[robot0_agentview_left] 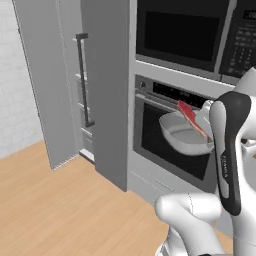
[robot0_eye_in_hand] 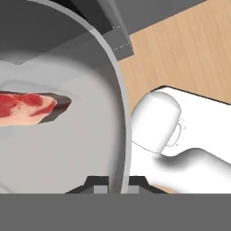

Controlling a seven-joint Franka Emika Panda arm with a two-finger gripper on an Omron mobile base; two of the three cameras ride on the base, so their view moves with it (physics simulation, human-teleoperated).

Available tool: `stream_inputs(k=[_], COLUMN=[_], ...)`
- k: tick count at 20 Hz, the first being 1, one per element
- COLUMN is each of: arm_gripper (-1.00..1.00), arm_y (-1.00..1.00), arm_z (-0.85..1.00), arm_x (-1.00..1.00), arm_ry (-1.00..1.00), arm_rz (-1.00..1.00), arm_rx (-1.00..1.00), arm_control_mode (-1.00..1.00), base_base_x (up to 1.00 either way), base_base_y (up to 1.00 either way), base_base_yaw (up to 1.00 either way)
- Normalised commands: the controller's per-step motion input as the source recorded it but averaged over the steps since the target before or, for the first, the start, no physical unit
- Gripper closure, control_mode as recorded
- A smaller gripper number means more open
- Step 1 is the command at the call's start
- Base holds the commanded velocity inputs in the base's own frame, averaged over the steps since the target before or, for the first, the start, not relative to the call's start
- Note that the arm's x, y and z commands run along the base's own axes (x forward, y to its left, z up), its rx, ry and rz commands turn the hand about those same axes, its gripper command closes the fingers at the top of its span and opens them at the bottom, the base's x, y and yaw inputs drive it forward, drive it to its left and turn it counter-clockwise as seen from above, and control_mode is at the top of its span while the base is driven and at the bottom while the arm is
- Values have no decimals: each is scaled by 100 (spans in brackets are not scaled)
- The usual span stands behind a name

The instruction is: Take the meat container that has the steak and place it on the second highest rack of the freezer. Then take the vegetable container that has the mushroom and corn and place it on the highest rack of the freezer.

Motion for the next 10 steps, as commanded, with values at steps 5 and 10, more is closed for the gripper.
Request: stream_inputs(k=[5,10], arm_gripper=[100,100], arm_y=[0,0], arm_z=[0,0], arm_x=[0,0], arm_ry=[0,0], arm_rz=[0,0], arm_rx=[0,0], arm_control_mode=[100,100], base_base_x=[98,75], base_base_y=[84,74], base_base_yaw=[6,7])
